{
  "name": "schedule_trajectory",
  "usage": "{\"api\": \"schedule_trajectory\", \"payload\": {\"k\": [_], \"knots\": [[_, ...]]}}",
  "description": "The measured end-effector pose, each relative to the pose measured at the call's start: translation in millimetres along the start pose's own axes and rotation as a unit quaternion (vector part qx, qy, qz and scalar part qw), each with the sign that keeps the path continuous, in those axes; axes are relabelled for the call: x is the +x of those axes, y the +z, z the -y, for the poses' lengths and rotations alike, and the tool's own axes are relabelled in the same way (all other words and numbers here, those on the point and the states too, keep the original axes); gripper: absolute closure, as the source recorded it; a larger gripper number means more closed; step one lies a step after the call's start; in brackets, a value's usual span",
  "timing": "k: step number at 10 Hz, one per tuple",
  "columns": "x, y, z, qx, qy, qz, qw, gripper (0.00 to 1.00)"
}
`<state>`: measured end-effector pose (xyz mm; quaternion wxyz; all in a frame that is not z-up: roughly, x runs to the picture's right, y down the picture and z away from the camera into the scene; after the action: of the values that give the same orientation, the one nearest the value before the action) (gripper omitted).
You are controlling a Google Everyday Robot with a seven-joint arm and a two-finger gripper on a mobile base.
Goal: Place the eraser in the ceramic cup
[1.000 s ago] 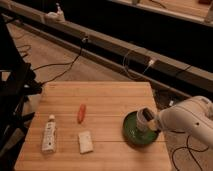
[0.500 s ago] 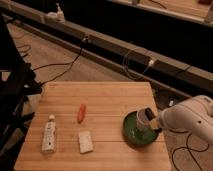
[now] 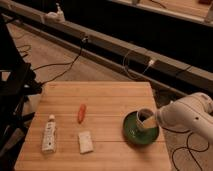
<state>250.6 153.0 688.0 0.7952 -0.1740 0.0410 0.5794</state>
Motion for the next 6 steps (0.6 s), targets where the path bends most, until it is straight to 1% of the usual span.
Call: {"api": "schedule_trajectory", "payload": {"k": [1,2,3,4,5,6], "knots": [[-3.5,-1.2,1.5,0.001,0.001,0.005,1.0,0.2],[-10.6,-4.2,5.8,0.004,0.004,0.016,0.9999,0.2],[-21.6,-9.0,13.4,0.011,0.014,0.031,0.9993,0.2],[-33.1,-14.1,23.7,0.023,0.027,0.047,0.9982,0.2],[-45.3,-19.6,35.9,0.038,0.042,0.065,0.9963,0.2],[-55.0,-24.5,48.4,0.052,0.06,0.083,0.9935,0.2]]}}
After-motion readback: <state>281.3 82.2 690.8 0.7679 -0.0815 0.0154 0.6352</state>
